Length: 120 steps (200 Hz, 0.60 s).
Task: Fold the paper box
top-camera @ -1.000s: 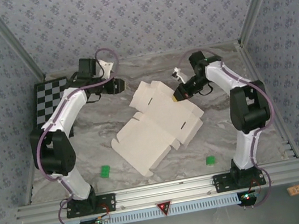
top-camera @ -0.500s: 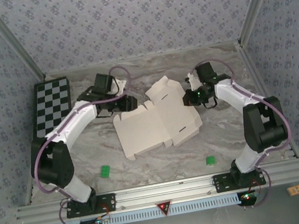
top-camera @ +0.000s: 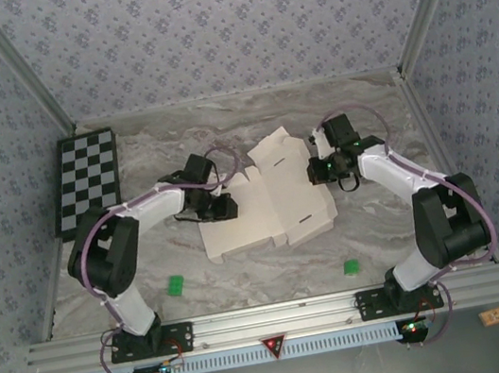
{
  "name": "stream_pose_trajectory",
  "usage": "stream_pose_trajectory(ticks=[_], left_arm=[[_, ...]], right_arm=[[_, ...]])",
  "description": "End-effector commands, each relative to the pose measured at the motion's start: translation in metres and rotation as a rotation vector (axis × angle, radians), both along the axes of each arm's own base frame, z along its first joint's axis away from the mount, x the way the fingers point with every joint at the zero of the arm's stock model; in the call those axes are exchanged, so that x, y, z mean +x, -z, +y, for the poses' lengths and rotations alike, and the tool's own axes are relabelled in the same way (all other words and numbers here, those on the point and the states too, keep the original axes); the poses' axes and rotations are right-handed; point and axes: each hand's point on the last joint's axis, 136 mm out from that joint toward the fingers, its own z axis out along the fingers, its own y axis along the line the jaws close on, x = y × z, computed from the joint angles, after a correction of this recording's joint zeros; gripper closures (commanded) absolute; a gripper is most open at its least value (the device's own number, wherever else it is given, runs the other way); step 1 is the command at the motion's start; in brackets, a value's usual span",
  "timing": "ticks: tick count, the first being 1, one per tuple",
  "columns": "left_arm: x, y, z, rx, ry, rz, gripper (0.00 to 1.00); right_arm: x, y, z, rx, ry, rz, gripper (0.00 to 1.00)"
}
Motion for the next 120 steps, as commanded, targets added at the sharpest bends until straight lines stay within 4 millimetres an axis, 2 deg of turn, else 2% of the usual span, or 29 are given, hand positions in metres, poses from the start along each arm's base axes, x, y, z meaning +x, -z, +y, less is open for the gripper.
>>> stream_pose_trajectory(ticks=[1,42,46,97,120], left_arm=[[-0.001,0.008,-0.007,-0.023,-0.009,0.027,0.84],[-0.004,0.024,-0.006,-0.003,-0.013,0.062,0.86],[-0.004,0.025,-0.006,-0.002,-0.014,0.065,0.86],[-0.007,0.035,-0.005,0.009,-0.011,0.082,0.88],[-0.007,0.036,-0.005,0.009,-0.011,0.081,0.88]], right_arm=[[0.004,-0.017,0.002,-0.097,-0.026,-0.048,1.00],[0.003,-0.029,0.028,-0.174,-0.097,-0.070,1.00],[0.009,-0.041,0.034,-0.163,-0.102,-0.100,1.00],[-0.002,-0.048,0.081,-0.166,-0.193,-0.081,1.00],[-0.006,-0.041,0.099,-0.172,-0.226,-0.052,1.00]])
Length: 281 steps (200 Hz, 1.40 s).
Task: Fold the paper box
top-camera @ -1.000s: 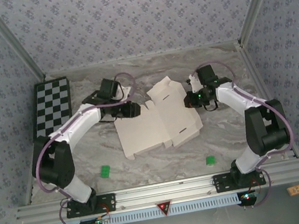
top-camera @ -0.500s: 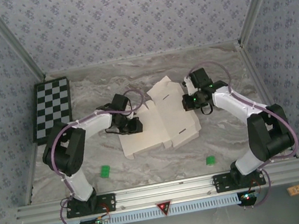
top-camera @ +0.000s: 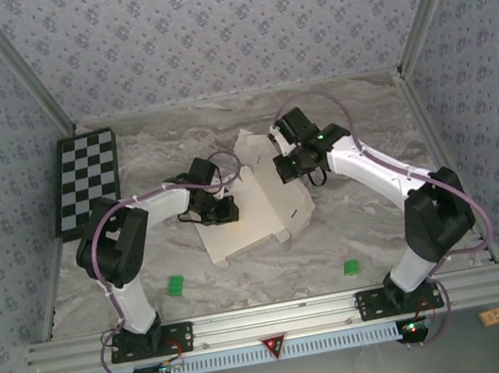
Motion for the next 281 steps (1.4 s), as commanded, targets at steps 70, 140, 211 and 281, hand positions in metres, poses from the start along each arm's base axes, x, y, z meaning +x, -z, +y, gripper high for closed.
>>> stream_pose_trajectory(ticks=[70,140,211,281], left_arm=[[-0.007,0.011,-0.003,-0.006,0.003,0.026,0.88],[-0.006,-0.012,-0.006,-0.056,-0.015,-0.014,0.88],[-0.005,-0.036,0.030,0.043,-0.082,-0.067,0.84],[-0.030,0.011,0.037,0.058,-0.101,0.064,0.84]], right_arm=[[-0.015,0.029,0.054,-0.077,-0.099,0.100,1.00],[-0.022,0.036,0.049,-0.091,-0.113,0.136,1.00],[-0.020,0.038,0.040,-0.092,-0.134,0.151,1.00],[-0.020,0.050,0.043,-0.097,-0.176,0.176,1.00]])
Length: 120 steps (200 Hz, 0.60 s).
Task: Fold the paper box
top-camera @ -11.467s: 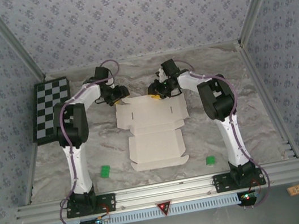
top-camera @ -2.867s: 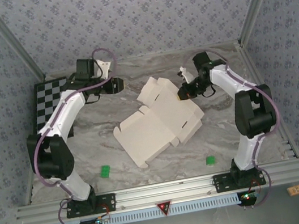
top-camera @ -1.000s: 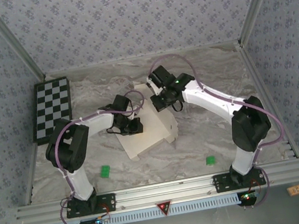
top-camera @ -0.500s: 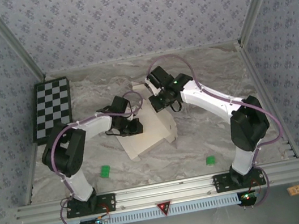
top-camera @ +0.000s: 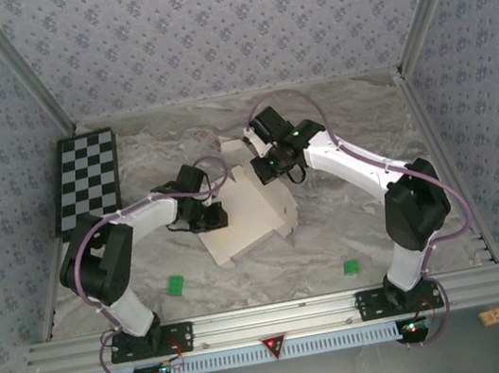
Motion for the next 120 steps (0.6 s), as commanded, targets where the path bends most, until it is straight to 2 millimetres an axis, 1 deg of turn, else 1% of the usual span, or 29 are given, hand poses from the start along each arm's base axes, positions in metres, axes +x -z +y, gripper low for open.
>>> stream_pose_trajectory(ticks=[1,22,40,53,70,90,98,120], left_arm=[[-0.011,0.013,-0.001,-0.006,-0.008,0.057,0.84],[-0.012,0.014,-0.008,-0.030,-0.008,0.057,0.84],[-0.010,0.003,-0.018,-0.062,0.003,0.027,0.84],[-0.007,-0.010,-0.026,-0.096,0.010,-0.015,0.84],[0.001,-0.032,-0.030,-0.135,0.000,-0.078,0.83],[0.010,-0.058,-0.026,-0.141,-0.014,-0.157,0.80],[0.014,-0.067,-0.022,-0.137,-0.024,-0.184,0.78],[0.029,-0.093,-0.010,-0.146,-0.057,-0.258,0.76]], right_arm=[[-0.020,0.054,-0.008,-0.101,-0.053,0.149,1.00],[-0.021,0.050,-0.009,-0.106,-0.066,0.152,1.00],[-0.017,0.044,-0.014,-0.117,-0.091,0.136,1.00],[-0.012,0.038,-0.020,-0.120,-0.107,0.127,1.00],[-0.006,0.030,-0.029,-0.109,-0.134,0.115,1.00],[0.001,0.021,-0.040,-0.085,-0.176,0.099,1.00],[0.002,0.018,-0.042,-0.073,-0.203,0.094,1.00],[0.006,0.013,-0.051,-0.069,-0.268,0.081,1.00]])
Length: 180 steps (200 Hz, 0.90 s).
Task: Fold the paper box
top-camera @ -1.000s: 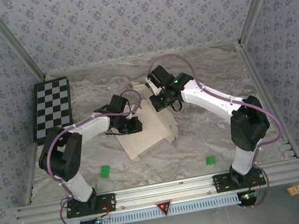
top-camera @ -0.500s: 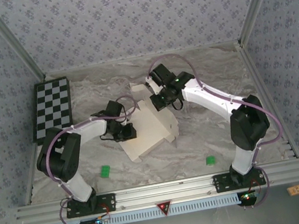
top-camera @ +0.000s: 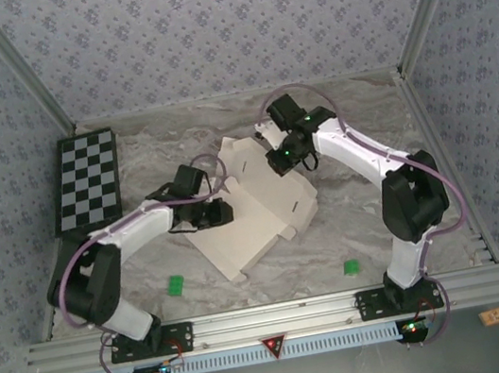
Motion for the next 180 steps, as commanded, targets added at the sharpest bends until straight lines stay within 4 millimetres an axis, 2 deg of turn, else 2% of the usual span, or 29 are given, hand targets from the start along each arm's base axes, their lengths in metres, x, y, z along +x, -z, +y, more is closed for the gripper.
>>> stream_pose_trajectory(ticks=[1,42,86,129,163,180], left_arm=[[0.023,-0.039,0.009,-0.026,-0.046,-0.116,0.76],[0.044,-0.064,0.039,-0.040,-0.120,-0.181,0.74],[0.054,-0.073,0.052,-0.060,-0.133,-0.210,0.71],[0.069,-0.080,0.051,-0.100,-0.120,-0.245,0.59],[0.082,-0.089,0.035,-0.163,-0.053,-0.269,0.43],[0.088,-0.085,0.029,-0.174,-0.021,-0.264,0.38]], right_arm=[[-0.014,0.002,-0.007,-0.013,-0.143,0.050,1.00],[-0.016,-0.005,-0.013,-0.024,-0.272,0.047,1.00],[-0.020,-0.001,-0.012,-0.078,-0.405,0.054,1.00],[-0.024,0.007,-0.007,-0.135,-0.513,0.039,1.00],[-0.023,0.012,-0.005,-0.152,-0.533,0.033,1.00],[-0.022,0.011,-0.004,-0.141,-0.518,0.032,1.00]])
